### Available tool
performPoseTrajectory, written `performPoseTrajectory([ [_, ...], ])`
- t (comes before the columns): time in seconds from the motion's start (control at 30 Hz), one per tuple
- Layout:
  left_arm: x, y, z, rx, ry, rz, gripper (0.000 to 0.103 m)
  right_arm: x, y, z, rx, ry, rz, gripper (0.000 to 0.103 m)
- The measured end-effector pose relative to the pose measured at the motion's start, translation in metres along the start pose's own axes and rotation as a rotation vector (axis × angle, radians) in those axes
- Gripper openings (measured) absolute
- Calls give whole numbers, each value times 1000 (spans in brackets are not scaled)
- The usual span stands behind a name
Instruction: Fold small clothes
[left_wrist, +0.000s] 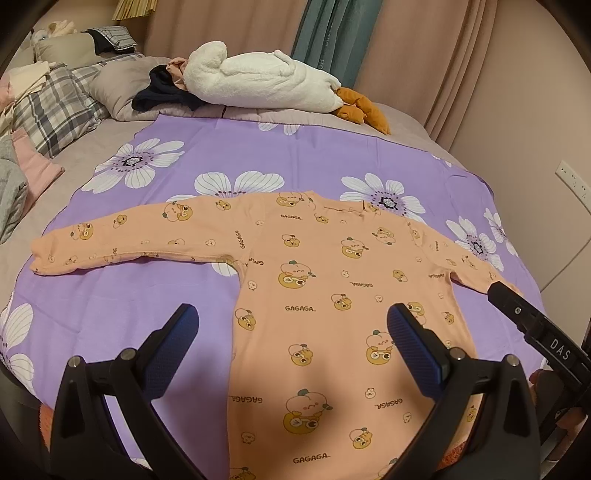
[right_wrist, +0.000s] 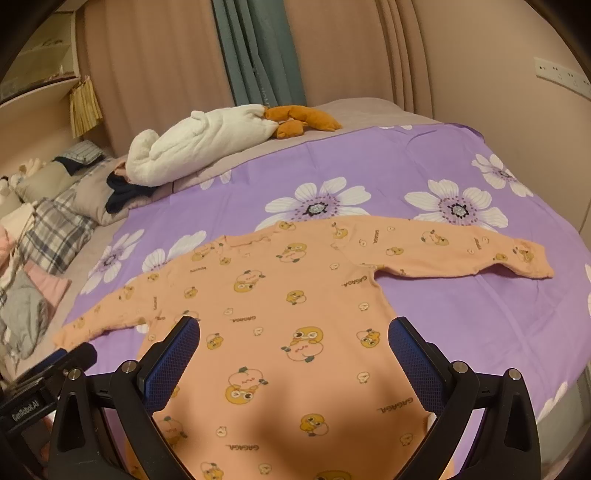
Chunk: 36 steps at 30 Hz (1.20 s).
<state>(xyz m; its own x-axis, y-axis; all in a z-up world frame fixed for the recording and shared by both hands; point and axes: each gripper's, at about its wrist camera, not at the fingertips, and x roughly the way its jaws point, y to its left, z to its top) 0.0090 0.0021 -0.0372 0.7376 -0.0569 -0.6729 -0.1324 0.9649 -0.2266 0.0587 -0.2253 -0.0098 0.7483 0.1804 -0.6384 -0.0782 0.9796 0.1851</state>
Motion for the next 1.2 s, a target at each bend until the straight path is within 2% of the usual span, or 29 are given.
performPoseTrajectory([
  [0.7,-1,-3,-2,15,-1,-10,102,0,-1,-2,6,-1,-4,102],
  [0.83,-3,-5,-2,21,-5,-16,102,0,-3,-2,8,-4,-2,98],
  [1.2,-4,-7,-2,23,0,-23,102,0,-3,-1,14,4,-1,98],
])
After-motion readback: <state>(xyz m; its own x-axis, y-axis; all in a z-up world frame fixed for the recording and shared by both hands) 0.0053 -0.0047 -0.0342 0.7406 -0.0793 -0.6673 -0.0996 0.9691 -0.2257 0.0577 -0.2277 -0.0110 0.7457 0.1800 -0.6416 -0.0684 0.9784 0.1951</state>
